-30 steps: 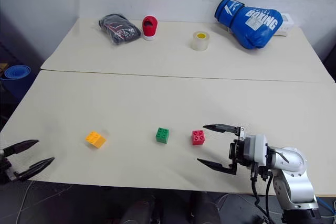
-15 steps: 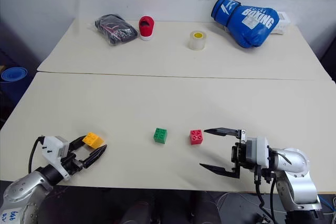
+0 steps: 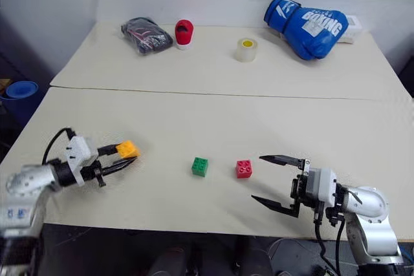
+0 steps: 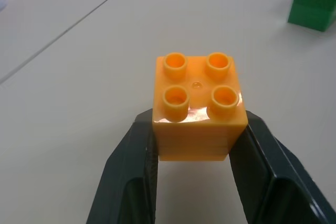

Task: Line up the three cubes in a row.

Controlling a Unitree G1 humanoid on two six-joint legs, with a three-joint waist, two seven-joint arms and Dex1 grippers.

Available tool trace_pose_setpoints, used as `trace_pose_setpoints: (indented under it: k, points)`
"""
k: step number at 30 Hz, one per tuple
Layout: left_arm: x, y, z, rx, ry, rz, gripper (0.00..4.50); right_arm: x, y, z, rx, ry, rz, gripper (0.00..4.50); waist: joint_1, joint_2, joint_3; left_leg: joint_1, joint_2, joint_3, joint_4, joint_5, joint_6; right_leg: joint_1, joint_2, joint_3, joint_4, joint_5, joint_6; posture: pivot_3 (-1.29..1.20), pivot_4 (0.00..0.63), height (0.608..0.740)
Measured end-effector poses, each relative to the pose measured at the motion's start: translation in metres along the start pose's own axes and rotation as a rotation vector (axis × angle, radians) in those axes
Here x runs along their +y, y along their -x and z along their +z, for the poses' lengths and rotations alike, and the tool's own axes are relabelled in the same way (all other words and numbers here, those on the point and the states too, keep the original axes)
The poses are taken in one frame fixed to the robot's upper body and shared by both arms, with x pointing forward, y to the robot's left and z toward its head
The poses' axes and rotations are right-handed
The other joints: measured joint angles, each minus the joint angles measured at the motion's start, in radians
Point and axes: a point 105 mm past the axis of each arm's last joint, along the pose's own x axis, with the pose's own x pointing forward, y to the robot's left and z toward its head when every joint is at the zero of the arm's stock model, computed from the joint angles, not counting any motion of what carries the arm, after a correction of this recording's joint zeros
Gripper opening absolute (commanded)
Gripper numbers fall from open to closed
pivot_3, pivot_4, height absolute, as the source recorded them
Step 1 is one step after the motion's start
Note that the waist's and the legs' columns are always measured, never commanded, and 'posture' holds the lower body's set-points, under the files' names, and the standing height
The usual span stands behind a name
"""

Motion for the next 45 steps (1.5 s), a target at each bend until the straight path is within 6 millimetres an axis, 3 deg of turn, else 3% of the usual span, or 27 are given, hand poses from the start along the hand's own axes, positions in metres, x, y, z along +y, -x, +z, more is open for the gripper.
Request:
trace_pose_setpoints:
  k: [3, 8, 22, 28, 29, 35, 41, 45]
  points:
    - [0.001, -0.015, 0.004, -0.035, -0.031, -0.165, 1.49, -0.007, 0.005, -0.001, 0.017, 0.009, -0.021, 4.5, -0.006, -0.001, 0.0, 0.0, 0.001, 0.002, 0.0, 0.0, 0.0, 0.0, 0.002, -0.001, 0.001, 0.0, 0.0, 0.0, 0.15, 0.74]
    - [-0.016, -0.023, 0.0, -0.023, -0.041, -0.432, 1.49, -0.009, 0.007, 0.0, 0.034, 0.018, -0.009, 4.5, -0.017, -0.001, 0.0, 0.001, 0.002, 0.005, 0.0, 0.0, 0.0, 0.0, 0.012, -0.002, 0.001, 0.001, 0.001, 0.0, 0.15, 0.74]
    - [-0.026, -0.034, -0.017, -0.004, -0.023, -0.447, 1.49, -0.005, 0.019, -0.004, 0.072, 0.001, -0.036, 4.5, -0.022, -0.001, 0.0, 0.0, 0.002, 0.004, 0.001, 0.0, 0.0, 0.0, 0.004, 0.002, 0.001, 0.001, 0.002, 0.0, 0.15, 0.74]
    - [-0.018, -0.032, -0.019, 0.012, 0.04, -0.405, 3.42, -0.011, 0.018, -0.003, 0.066, 0.009, -0.039, 4.5, -0.022, -0.001, 0.0, 0.0, 0.002, 0.003, 0.001, 0.001, 0.001, 0.0, 0.004, 0.002, 0.001, 0.001, 0.001, 0.0, 0.15, 0.74]
    - [-0.017, -0.029, -0.018, 0.016, 0.044, -0.389, 3.71, -0.011, 0.018, -0.003, 0.065, 0.004, -0.038, 4.5, -0.022, -0.001, 0.0, 0.0, 0.002, 0.003, 0.001, 0.001, 0.001, 0.0, 0.004, 0.001, 0.001, 0.001, 0.002, 0.0, 0.15, 0.74]
    - [-0.01, 0.022, -0.013, 0.094, 0.126, -0.281, 3.71, -0.012, 0.022, -0.005, 0.084, -0.028, -0.02, 4.5, -0.029, 0.0, 0.001, 0.0, 0.002, 0.003, 0.0, 0.0, 0.0, 0.0, 0.003, 0.002, 0.001, 0.001, 0.001, 0.0, 0.15, 0.74]
    - [0.013, 0.086, -0.003, 0.093, 0.243, 0.084, 3.71, -0.041, 0.037, 0.013, 0.138, 0.066, 0.016, 4.5, -0.026, 0.001, 0.002, 0.001, 0.002, 0.0, 0.0, 0.0, 0.0, 0.0, 0.0, 0.001, -0.003, 0.0, 0.001, 0.0, 0.15, 0.74]
    - [-0.003, 0.097, -0.007, 0.104, 0.242, 0.143, 3.71, -0.051, 0.033, 0.019, 0.129, 0.071, 0.031, 4.5, -0.021, 0.002, 0.002, 0.0, 0.001, 0.0, -0.001, 0.0, 0.0, 0.0, -0.001, 0.001, -0.004, 0.0, 0.001, 0.0, 0.15, 0.74]
